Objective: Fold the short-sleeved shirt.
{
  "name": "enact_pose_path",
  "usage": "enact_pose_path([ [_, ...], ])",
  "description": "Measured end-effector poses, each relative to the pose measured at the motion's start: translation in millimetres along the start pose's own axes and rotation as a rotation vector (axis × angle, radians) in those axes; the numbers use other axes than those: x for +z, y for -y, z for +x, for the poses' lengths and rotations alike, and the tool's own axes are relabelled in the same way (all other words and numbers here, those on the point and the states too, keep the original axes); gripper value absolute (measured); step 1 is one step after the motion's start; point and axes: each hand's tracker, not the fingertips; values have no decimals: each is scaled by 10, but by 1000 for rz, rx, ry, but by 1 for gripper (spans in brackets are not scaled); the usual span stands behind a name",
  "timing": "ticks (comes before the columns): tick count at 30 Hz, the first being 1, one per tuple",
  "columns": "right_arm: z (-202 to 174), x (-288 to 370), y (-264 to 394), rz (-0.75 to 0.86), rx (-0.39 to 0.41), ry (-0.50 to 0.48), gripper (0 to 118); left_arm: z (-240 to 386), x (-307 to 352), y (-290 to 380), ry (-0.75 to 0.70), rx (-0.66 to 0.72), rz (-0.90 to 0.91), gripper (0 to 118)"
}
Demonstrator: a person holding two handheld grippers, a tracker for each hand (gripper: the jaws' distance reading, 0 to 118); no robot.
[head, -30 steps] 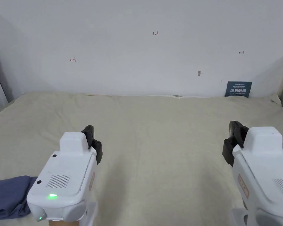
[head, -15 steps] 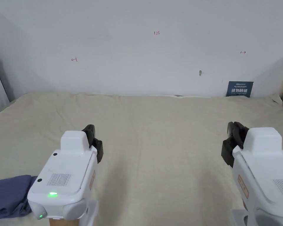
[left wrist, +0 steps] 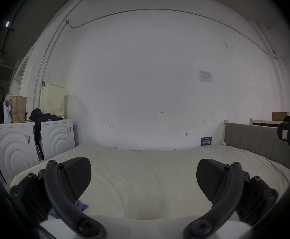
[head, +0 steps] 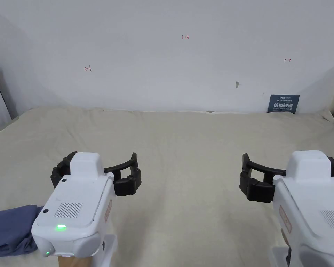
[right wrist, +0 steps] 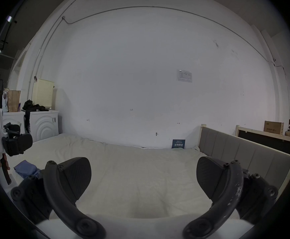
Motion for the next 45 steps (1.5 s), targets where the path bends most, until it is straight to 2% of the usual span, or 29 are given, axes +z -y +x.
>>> enact_pose_path([
  [45,75,-66,55,-4,-8,-2,118,1,-28,29,-4,3,-6,118],
])
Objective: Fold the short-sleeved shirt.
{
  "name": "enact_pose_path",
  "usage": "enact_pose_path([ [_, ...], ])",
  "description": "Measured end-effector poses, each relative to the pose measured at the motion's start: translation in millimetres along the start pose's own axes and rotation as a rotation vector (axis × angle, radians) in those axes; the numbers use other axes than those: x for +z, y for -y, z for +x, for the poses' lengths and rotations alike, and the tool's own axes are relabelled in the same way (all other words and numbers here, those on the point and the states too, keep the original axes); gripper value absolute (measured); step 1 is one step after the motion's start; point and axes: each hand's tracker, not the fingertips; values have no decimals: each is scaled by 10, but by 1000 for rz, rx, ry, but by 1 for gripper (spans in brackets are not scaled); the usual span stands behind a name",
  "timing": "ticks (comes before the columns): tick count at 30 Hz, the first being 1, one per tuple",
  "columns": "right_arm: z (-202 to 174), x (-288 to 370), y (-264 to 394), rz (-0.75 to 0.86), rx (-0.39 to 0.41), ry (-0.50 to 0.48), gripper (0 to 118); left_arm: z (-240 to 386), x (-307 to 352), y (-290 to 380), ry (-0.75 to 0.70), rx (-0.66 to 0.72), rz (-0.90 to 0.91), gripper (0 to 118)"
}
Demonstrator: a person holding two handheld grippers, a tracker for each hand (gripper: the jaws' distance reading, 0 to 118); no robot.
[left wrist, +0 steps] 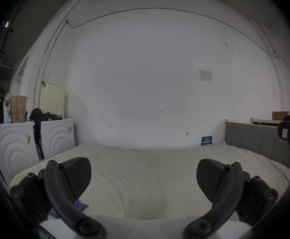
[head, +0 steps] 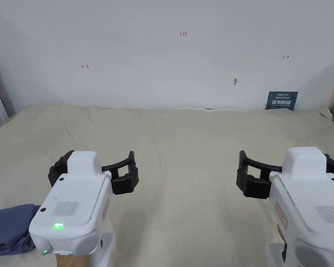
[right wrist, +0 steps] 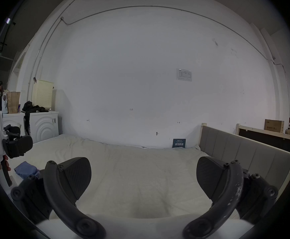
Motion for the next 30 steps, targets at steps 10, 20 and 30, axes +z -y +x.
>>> enact_pose_path([
  [10,-19,-4,2,-2,3,-2,118,-3,-10,9,-2,2,-4,118],
  [20,-27,-1,-13,-12,6,-4,118,-9,-15,12,-1,6,-8,118],
  [30,-68,-61,-207,-281,-161,52,118,-24,25,-51,14,27,0,118],
])
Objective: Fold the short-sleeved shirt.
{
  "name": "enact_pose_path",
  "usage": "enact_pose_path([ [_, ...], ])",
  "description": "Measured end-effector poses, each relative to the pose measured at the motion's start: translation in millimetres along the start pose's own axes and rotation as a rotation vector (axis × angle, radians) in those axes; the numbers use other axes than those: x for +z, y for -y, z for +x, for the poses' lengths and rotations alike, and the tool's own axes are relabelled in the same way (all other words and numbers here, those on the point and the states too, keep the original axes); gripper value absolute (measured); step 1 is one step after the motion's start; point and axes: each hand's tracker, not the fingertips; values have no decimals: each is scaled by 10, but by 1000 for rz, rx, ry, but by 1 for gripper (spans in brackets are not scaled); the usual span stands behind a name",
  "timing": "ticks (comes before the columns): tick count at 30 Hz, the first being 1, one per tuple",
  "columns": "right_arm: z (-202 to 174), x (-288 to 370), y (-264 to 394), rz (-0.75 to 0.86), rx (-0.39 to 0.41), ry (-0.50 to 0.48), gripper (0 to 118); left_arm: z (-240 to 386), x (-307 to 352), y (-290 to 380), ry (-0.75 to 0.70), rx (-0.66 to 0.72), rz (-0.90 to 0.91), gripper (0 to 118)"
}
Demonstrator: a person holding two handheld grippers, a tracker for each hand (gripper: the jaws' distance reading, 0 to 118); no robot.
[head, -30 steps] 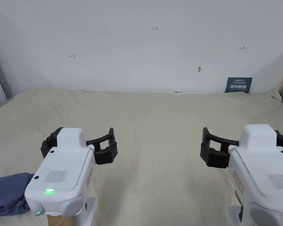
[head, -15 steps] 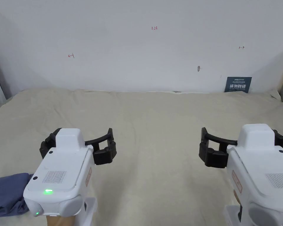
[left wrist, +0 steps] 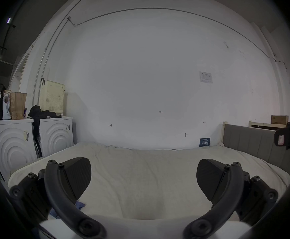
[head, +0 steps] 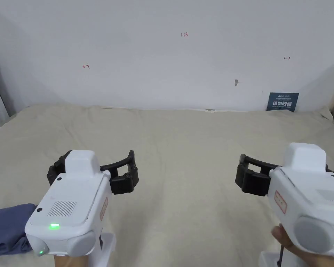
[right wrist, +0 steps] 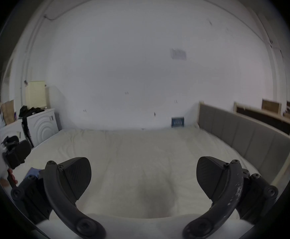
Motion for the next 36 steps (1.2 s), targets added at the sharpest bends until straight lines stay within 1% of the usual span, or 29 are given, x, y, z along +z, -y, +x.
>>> enact_pose_path([
  [1,0,-20,-31,-57,-27,19,118,-1,3,-9,1,1,1,118],
  [3,-10,-44,-80,-168,-62,102,118,-5,8,-22,5,-1,3,118],
  [5,21,-96,-81,-230,-79,138,118,-5,12,-27,5,-6,7,118],
  [7,45,-112,-89,-238,-70,114,118,-10,15,-30,4,-8,9,118],
  [11,6,-74,-86,-224,-55,119,118,-21,15,-28,2,-3,8,118],
  [12,-66,0,-93,-216,-58,116,118,-21,15,-27,1,-4,7,118],
  [16,-69,3,-100,-190,-66,119,118,-24,25,-29,-1,-10,8,118],
  [20,-58,-18,-102,-148,-28,109,118,-41,28,-38,-2,-9,11,118],
  [23,-73,-22,-104,-136,-21,116,118,-46,44,-49,-5,-11,18,118],
  [26,-51,-51,-106,-153,-32,108,118,-57,49,-52,-5,-9,21,118],
  [28,-47,-78,-82,-141,-22,123,118,-62,52,-56,-5,-7,22,118],
  [29,-37,-86,-56,-110,-8,120,118,-62,54,-57,-6,-7,23,118],
  [31,-6,-76,-14,-28,23,81,118,-67,53,-53,-6,-7,23,118],
  [32,-44,-36,5,8,32,82,118,-66,54,-52,-6,-9,23,118],
  [36,-2,-4,101,154,35,60,118,-68,60,-50,-10,-12,27,118],
])
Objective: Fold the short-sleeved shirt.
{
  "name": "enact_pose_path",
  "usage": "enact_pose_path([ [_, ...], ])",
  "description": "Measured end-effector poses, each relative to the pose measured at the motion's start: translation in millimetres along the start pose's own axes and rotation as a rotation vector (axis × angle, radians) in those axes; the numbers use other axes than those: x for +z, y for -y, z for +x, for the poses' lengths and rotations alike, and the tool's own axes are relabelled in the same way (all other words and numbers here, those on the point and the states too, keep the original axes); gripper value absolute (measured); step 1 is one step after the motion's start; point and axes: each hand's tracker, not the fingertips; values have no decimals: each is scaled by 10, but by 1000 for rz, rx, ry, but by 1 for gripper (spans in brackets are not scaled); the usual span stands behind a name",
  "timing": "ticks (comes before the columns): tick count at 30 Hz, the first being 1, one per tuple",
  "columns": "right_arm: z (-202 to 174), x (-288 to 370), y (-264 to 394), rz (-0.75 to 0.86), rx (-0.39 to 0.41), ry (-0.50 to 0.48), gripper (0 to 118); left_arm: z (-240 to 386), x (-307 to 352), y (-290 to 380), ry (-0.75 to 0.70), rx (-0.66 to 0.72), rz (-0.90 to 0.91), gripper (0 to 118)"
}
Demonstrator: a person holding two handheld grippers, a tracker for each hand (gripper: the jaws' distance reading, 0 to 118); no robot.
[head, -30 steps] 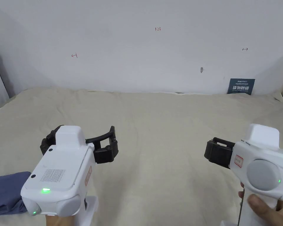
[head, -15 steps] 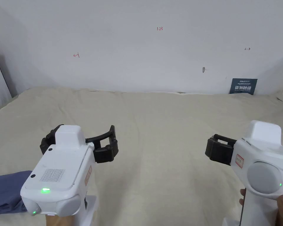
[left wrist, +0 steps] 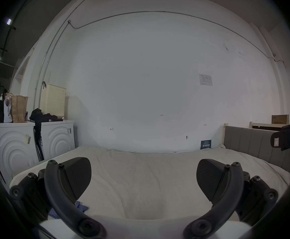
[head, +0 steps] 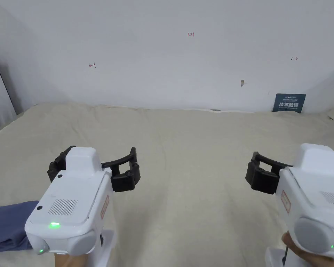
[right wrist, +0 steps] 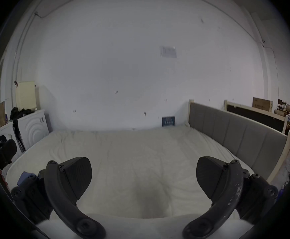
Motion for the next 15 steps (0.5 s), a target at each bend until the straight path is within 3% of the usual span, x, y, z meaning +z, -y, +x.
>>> enact_pose_path([
  [8,-5,52,57,147,72,-29,118,4,4,6,-9,-9,6,118],
  [15,34,54,59,165,74,-27,118,10,11,17,-21,-15,8,118],
])
